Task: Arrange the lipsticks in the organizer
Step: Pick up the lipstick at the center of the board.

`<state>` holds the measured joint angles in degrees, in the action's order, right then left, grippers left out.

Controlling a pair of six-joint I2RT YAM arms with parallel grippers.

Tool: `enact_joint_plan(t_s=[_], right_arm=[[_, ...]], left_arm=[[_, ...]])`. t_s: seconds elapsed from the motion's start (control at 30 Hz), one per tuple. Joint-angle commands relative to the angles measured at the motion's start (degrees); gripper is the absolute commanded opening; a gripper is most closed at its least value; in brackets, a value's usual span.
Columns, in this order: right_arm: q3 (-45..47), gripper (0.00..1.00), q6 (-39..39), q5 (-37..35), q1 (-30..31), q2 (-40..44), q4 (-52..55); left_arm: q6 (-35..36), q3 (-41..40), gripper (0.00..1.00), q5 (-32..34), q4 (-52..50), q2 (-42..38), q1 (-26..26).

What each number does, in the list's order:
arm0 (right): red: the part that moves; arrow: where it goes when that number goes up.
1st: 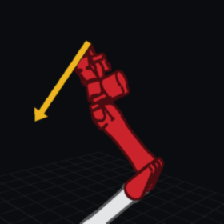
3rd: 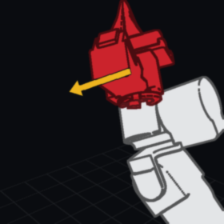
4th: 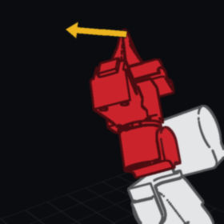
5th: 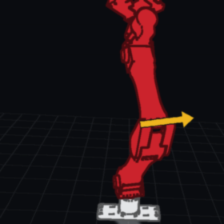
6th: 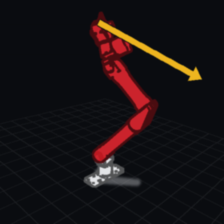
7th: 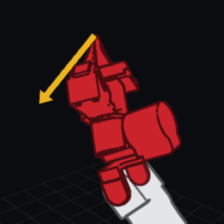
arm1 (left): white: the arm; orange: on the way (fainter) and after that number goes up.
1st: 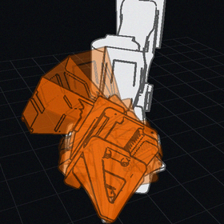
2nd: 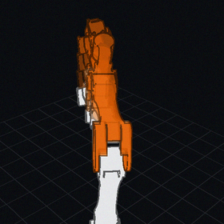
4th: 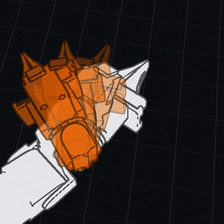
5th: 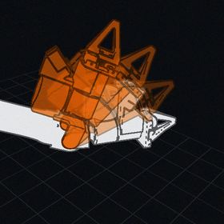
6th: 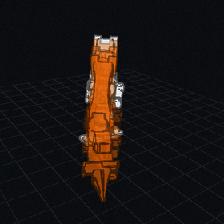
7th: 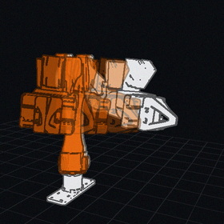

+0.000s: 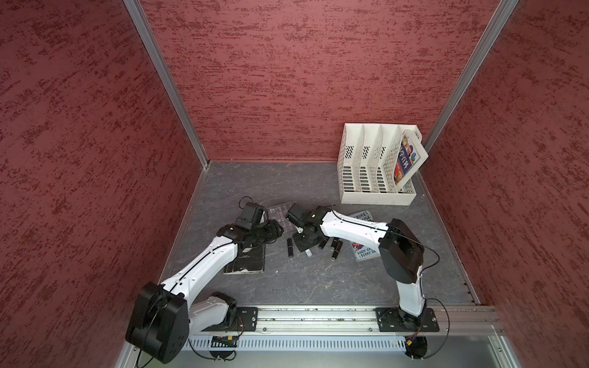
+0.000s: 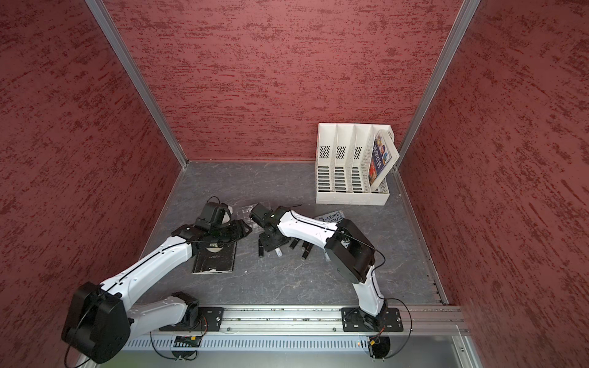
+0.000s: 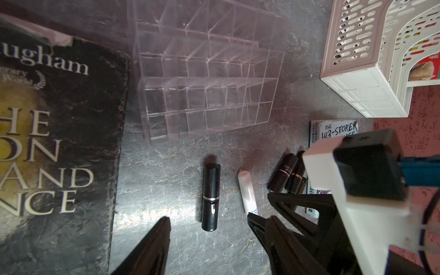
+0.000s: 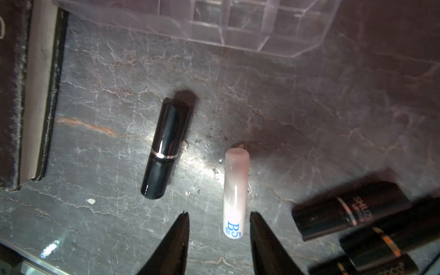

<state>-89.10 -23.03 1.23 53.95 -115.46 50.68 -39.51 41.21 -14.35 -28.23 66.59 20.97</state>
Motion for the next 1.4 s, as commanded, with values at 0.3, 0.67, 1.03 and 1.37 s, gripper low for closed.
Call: enact_joint_plan(t_s=[0.3, 0.67, 1.03, 1.37], right_arm=[[-2.8, 0.39, 0.6, -1.0, 0.6, -3.6, 3.1], [-3.7, 0.39, 0.7, -2.0, 0.5, -4.9, 3.6], [-3.1, 0.36, 0.7, -2.7, 0.3, -6.6, 2.9], [0.7, 0.29, 2.1, -2.0, 0.2, -3.4, -1.0]], left_arm=[[0.1, -1.2, 0.6, -4.1, 2.9, -2.4, -1.4], [0.9, -1.5, 0.6, -4.2, 3.2, -3.2, -1.4], [1.1, -1.8, 0.57, -5.8, 4.6, -3.0, -1.3], [1.3, -1.4, 0.56, -6.8, 5.1, -3.2, -1.3]])
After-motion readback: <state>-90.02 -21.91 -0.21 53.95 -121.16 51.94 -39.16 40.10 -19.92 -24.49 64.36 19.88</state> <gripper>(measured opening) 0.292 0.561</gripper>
